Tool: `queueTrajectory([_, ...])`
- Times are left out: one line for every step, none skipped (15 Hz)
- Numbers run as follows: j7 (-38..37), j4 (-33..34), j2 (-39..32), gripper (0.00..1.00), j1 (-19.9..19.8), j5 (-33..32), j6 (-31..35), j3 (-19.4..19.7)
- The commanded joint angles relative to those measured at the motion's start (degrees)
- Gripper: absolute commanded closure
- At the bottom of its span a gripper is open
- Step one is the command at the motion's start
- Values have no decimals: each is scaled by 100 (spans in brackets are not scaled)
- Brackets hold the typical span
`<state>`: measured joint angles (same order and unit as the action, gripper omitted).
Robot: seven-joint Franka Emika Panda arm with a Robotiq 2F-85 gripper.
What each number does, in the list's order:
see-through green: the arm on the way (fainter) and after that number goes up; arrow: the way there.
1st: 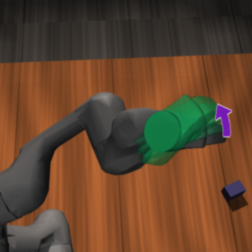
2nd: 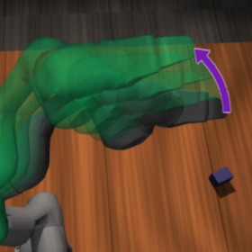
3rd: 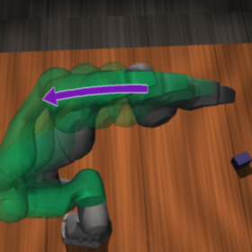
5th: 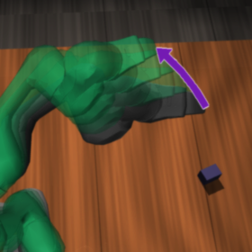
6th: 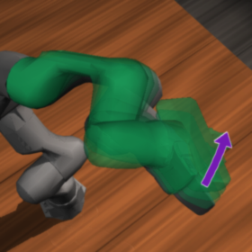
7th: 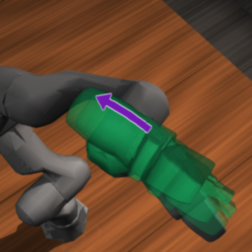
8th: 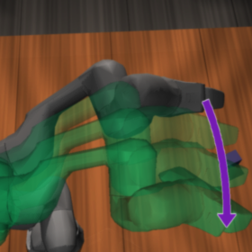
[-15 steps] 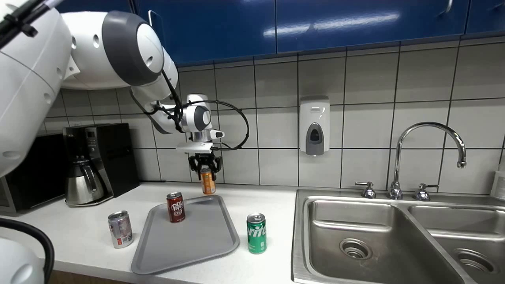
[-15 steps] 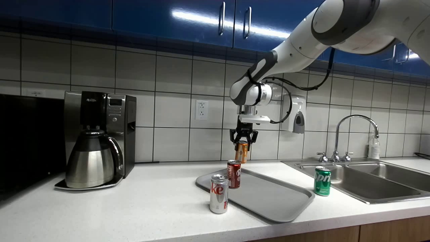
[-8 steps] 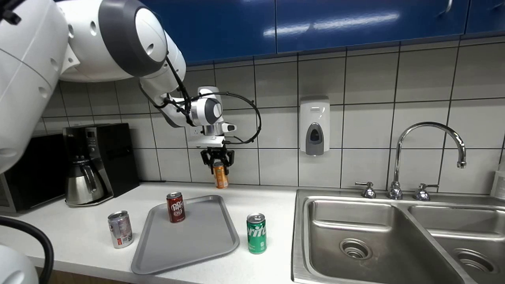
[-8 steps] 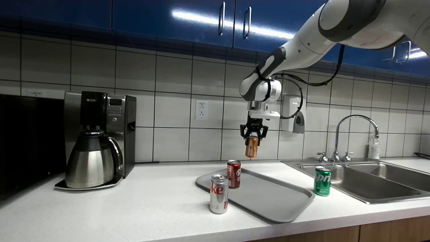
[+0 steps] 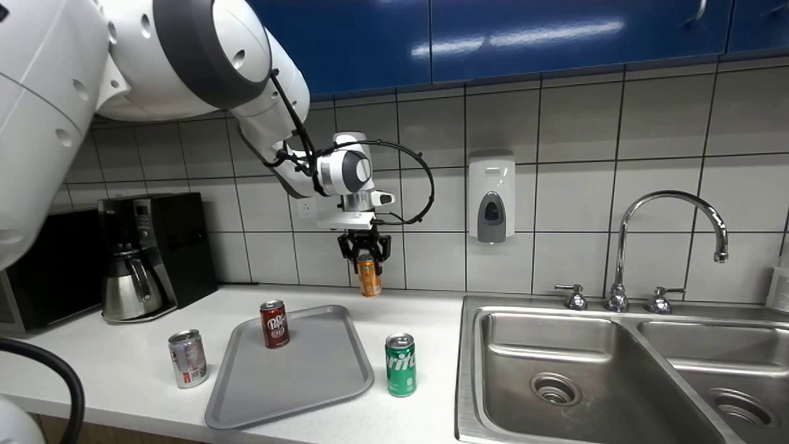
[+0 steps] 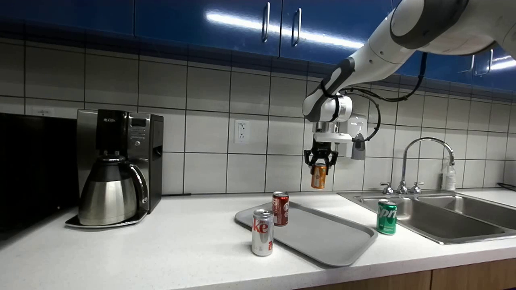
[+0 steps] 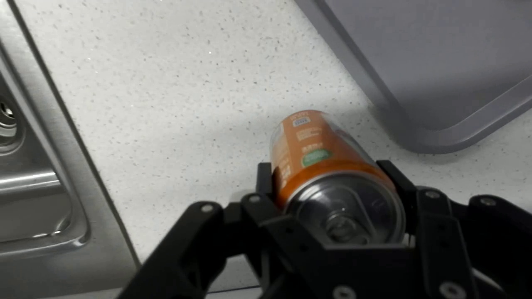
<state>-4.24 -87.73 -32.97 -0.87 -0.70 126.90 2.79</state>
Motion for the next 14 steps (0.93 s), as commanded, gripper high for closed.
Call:
queueTrajectory([65, -278, 249, 62, -135, 22, -37, 42])
queueTrajectory([53, -304, 239, 62, -154, 7, -28, 65])
queueTrajectory([32, -333, 231, 62, -161, -19, -14, 96])
queueTrajectory([32, -368, 227, 62, -172, -29, 0, 121])
queueTrajectory([27, -396, 224, 62, -181, -32, 1, 139])
queueTrajectory([29, -434, 224, 62, -188, -28, 7, 153])
queueTrajectory([30, -462, 222, 62, -193, -28, 7, 166])
queueTrajectory([25, -488, 220, 62, -198, -29, 9, 176])
queueTrajectory([24, -514, 218, 62, -206, -21, 10, 182])
queueTrajectory([26, -538, 211, 62, -216, -7, 7, 186])
queueTrajectory([19, -560, 205, 62, -215, -13, 8, 199])
queueTrajectory([21, -579, 198, 62, -222, -5, 6, 204])
queueTrajectory([18, -587, 182, 62, -229, -2, -4, 214])
queueTrajectory([26, -599, 171, 62, -240, 7, -4, 214])
